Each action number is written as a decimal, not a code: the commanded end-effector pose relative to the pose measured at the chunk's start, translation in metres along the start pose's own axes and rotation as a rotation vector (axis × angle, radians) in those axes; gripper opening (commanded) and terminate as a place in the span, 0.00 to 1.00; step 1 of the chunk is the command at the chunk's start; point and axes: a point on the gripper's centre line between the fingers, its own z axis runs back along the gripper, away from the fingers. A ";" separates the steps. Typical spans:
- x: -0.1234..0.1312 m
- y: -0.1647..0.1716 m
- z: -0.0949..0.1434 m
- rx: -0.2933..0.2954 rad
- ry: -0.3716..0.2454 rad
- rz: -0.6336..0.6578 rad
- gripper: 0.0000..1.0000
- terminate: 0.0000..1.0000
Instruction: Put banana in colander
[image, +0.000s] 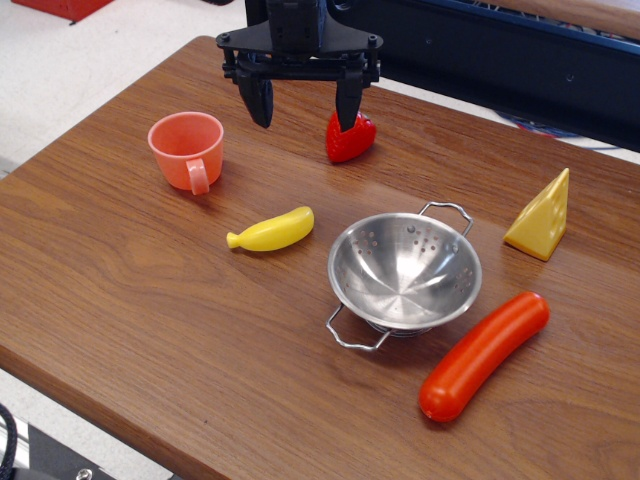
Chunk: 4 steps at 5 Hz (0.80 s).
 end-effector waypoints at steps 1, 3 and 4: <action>0.000 0.000 0.000 0.000 0.000 0.000 1.00 0.00; -0.018 0.018 0.002 -0.081 0.046 -0.301 1.00 0.00; -0.021 0.025 -0.003 -0.099 0.042 -0.440 1.00 0.00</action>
